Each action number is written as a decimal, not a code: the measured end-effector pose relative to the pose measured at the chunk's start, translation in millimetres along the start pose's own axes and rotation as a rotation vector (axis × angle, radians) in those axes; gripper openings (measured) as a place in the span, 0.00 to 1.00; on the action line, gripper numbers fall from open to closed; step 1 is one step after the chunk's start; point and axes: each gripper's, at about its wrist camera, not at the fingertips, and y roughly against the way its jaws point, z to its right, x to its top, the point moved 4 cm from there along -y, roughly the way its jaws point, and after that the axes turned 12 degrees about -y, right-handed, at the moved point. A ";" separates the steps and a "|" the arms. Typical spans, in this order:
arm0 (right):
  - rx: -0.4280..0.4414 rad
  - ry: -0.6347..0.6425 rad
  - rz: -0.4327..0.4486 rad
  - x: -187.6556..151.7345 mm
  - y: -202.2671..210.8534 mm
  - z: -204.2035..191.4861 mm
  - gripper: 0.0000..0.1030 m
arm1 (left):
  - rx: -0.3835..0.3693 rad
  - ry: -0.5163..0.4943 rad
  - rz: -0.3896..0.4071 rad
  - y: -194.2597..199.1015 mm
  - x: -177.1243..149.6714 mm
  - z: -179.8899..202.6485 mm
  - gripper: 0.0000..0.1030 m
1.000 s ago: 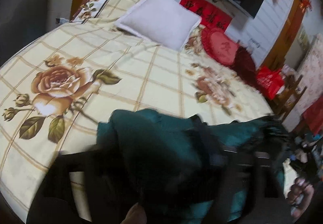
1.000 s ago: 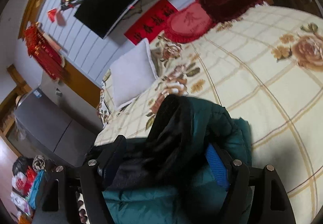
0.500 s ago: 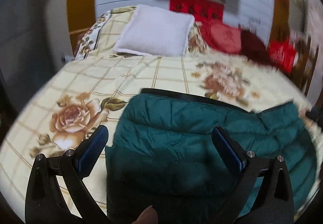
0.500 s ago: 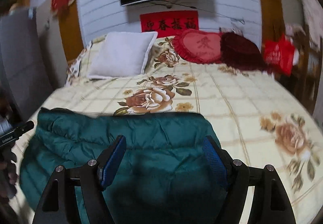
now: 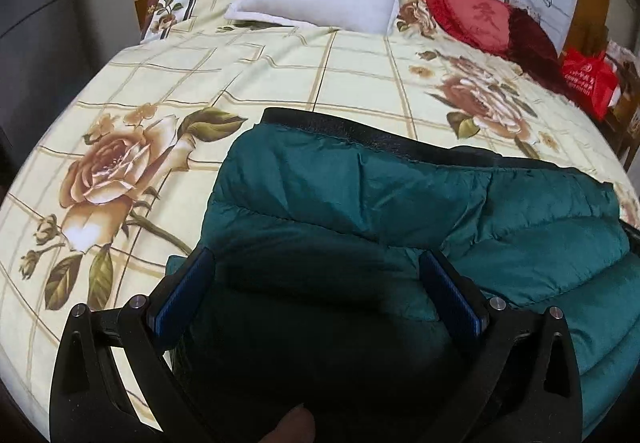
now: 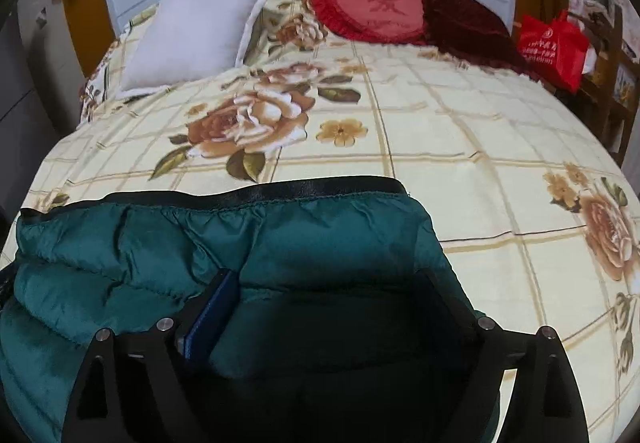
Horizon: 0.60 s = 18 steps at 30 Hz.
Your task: Fold large clothes
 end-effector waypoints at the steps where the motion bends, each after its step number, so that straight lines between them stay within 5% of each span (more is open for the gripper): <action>1: 0.005 -0.001 -0.015 0.0 -2.3 1.3 0.86 | 0.010 -0.007 -0.001 0.3 0.7 1.8 1.00; 9: 0.040 -0.007 0.003 4.6 10.4 -1.4 0.87 | 0.000 0.006 0.026 13.3 1.1 -2.5 1.00; 15: 0.163 0.008 0.150 5.0 99.3 -22.3 0.87 | -0.060 -0.007 0.205 88.5 12.3 9.7 1.00; 18: 0.157 0.105 0.124 -26.3 119.5 -47.4 0.87 | -0.112 -0.056 0.145 89.4 -2.6 35.8 1.00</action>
